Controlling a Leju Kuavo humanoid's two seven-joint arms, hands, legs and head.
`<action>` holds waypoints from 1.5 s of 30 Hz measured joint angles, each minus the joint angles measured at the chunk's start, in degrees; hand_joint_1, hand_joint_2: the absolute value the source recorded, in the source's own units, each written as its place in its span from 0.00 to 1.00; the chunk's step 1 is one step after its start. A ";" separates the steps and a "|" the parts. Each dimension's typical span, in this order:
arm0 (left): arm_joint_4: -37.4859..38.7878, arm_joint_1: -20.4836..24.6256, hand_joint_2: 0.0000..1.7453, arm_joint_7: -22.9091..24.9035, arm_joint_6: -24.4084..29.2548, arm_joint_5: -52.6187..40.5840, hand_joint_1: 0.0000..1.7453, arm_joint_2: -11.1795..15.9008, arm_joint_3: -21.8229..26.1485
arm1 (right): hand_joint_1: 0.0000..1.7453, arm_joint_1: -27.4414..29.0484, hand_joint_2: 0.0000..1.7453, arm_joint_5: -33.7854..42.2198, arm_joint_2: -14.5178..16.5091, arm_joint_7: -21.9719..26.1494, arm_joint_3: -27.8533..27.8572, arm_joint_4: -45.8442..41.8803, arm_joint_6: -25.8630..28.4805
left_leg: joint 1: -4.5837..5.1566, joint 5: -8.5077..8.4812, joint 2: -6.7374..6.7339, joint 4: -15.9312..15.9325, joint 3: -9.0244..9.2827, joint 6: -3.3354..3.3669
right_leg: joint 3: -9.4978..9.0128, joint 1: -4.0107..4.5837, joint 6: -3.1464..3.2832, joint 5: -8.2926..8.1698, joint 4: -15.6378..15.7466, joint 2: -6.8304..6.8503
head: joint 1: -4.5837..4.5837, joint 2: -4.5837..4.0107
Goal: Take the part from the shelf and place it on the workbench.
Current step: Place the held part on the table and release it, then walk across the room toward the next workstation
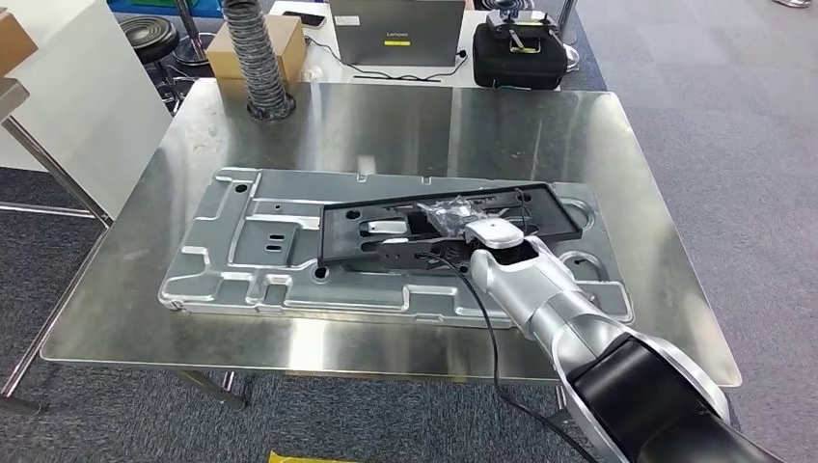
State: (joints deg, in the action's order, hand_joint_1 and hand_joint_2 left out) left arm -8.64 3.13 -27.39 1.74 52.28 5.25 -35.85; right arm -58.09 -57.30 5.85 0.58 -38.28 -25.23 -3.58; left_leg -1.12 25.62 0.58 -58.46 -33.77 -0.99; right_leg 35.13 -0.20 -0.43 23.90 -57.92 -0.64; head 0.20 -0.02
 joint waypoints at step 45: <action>0.25 -1.54 0.00 -5.21 -0.77 7.70 0.00 -0.98 -0.27 | 0.00 66.34 0.00 21.30 -2.98 38.68 67.81 -60.79 43.68 | 0.96 -5.69 -0.68 0.69 -5.11 2.02 | -9.99 0.18 -0.45 7.90 0.69 0.92 | -0.31 0.00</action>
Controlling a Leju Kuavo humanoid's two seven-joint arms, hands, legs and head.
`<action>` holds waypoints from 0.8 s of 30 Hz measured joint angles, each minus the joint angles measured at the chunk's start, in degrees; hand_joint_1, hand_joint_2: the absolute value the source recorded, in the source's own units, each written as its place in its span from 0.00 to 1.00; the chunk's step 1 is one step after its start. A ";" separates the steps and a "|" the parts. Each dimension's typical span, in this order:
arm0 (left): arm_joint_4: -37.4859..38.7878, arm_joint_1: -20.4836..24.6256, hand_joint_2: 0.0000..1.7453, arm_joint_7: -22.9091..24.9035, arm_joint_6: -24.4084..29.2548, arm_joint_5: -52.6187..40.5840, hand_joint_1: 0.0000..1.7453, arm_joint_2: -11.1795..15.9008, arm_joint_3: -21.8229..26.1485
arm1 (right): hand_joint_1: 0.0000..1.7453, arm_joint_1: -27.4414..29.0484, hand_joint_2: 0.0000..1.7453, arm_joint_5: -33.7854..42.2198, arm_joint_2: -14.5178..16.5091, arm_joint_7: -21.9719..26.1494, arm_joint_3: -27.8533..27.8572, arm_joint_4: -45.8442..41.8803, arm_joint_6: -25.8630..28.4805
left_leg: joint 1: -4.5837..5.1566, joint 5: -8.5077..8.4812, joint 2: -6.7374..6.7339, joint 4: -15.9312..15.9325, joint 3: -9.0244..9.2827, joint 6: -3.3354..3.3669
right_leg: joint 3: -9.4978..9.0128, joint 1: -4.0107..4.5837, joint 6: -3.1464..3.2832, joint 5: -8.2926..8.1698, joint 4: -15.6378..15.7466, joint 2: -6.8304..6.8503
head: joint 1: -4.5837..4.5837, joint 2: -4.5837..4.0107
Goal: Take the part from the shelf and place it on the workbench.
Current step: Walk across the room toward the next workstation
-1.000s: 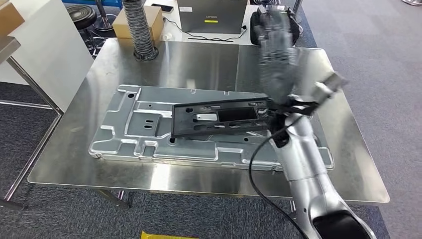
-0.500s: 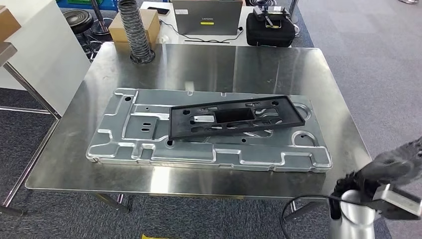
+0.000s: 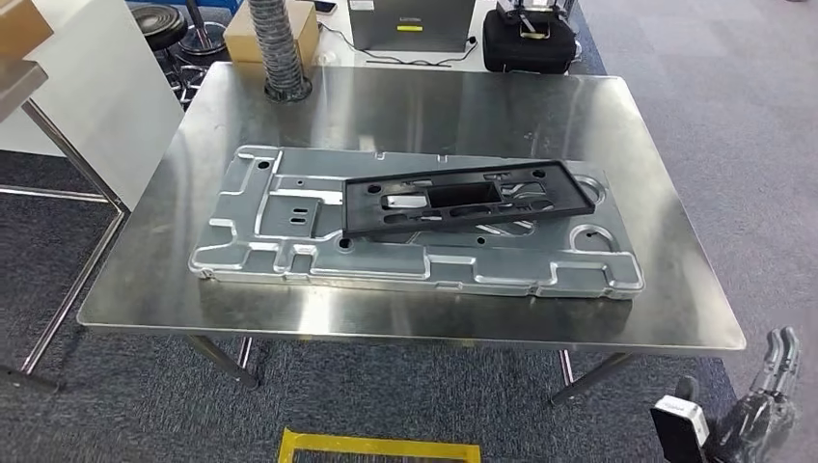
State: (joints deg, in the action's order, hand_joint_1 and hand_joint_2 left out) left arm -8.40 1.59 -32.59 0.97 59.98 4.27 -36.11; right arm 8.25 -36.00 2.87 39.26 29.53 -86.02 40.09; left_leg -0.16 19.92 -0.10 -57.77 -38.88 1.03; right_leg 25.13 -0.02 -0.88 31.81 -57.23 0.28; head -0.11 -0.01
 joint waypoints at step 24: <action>0.16 0.48 0.00 1.77 -0.66 1.79 0.00 -1.07 -3.49 | 0.00 -7.60 0.00 -50.92 1.94 -26.43 39.17 57.32 -2.67 | -0.27 6.88 -0.57 2.13 9.20 0.96 | 13.85 -0.65 -1.89 2.29 -13.45 -0.06 | -0.38 0.00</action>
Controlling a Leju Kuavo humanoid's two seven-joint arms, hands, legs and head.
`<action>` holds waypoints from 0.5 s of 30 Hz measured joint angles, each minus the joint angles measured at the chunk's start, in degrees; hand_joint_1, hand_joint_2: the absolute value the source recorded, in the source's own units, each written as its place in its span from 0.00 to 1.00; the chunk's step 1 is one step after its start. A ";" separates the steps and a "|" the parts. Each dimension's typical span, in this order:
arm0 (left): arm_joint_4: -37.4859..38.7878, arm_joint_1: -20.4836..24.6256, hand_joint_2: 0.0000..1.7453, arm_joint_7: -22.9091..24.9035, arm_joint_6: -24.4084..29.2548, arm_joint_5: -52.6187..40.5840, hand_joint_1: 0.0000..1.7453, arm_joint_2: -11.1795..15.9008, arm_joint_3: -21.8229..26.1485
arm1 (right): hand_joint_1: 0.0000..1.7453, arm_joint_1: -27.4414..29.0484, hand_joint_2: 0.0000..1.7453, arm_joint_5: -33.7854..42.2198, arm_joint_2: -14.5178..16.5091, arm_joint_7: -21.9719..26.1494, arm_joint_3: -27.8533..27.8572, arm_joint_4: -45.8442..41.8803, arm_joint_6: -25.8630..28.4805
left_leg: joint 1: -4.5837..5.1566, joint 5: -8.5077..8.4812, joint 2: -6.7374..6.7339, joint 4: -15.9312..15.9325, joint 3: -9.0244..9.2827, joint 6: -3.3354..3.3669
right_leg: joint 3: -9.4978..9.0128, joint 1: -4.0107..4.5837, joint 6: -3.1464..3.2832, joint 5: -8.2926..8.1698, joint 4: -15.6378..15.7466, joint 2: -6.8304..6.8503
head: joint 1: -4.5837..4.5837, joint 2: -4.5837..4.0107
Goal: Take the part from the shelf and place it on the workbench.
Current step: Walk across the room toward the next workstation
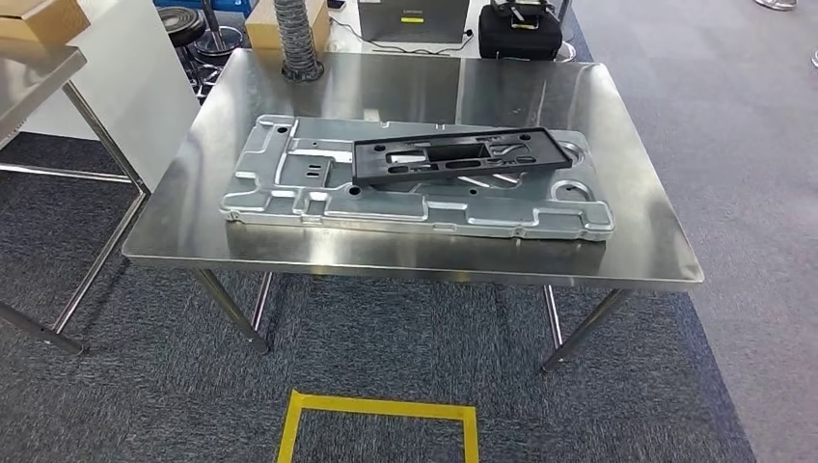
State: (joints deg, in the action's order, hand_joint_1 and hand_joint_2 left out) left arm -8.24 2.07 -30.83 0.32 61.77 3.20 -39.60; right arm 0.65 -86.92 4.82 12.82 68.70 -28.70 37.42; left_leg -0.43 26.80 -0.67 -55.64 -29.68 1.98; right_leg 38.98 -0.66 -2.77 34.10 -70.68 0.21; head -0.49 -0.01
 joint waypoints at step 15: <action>0.02 -0.26 0.00 0.80 0.19 0.21 0.00 -0.80 -0.71 | 0.00 -2.82 0.00 -0.70 -0.21 -10.81 3.39 13.62 -14.82 | -0.33 7.14 0.19 -15.03 -8.99 -3.43 | -9.82 0.38 3.97 -7.43 16.21 0.43 | 0.45 0.00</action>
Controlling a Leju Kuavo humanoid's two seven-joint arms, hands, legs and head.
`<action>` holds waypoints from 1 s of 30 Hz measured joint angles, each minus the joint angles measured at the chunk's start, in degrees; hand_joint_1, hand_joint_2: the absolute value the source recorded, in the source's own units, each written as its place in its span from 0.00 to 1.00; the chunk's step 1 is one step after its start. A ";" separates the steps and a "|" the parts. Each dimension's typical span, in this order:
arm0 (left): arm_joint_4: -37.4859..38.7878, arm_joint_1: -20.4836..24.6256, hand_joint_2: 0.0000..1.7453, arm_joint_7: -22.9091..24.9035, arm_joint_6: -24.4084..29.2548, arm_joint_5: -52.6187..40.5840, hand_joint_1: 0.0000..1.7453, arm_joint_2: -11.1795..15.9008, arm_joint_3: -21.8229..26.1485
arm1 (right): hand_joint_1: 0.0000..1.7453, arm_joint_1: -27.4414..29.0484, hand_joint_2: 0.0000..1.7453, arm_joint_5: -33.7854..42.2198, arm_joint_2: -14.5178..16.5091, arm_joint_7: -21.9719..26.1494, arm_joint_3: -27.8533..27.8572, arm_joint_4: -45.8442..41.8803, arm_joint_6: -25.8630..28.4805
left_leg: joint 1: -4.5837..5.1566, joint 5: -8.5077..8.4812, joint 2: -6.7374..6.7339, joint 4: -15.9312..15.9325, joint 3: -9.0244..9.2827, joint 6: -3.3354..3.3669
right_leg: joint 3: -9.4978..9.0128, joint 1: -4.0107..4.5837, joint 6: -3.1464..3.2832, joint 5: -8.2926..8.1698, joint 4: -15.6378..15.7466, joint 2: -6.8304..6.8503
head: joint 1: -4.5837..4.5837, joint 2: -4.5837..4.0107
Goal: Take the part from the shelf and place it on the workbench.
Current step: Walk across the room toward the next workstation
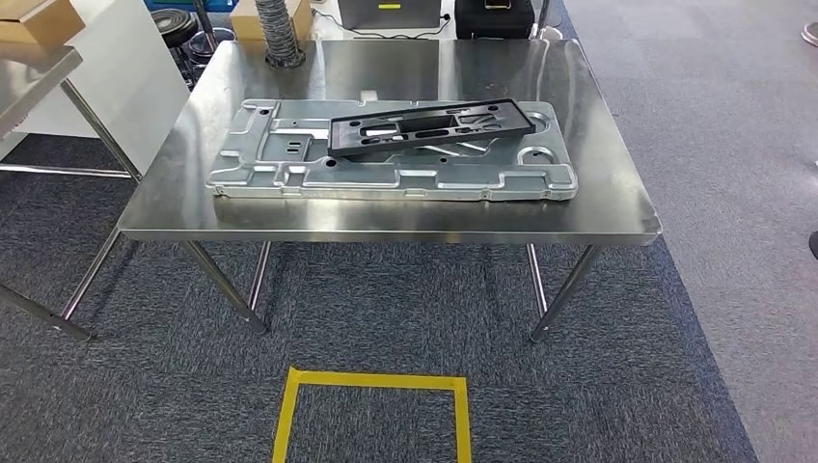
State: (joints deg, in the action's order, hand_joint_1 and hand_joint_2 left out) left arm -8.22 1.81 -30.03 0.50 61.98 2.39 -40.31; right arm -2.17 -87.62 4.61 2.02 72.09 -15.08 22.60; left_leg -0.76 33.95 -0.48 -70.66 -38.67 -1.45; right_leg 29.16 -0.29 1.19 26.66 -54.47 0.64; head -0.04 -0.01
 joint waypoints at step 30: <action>0.13 0.13 0.00 -0.92 -0.10 0.32 0.00 0.01 -1.28 | 0.00 -2.15 0.00 5.74 0.92 0.88 5.16 2.64 -9.90 | 0.10 -1.58 -0.08 2.91 -0.18 0.39 | -1.63 -0.14 -0.20 0.72 0.76 0.03 | 0.20 -0.01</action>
State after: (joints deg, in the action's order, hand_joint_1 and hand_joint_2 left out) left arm -8.10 1.93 -30.95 0.40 62.30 2.40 -41.59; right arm -4.32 -81.88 5.53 2.90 77.25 -12.44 12.71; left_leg -0.66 32.37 -0.56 -67.75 -38.84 -1.06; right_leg 27.54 -0.42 0.99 27.38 -53.71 0.66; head 0.16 -0.02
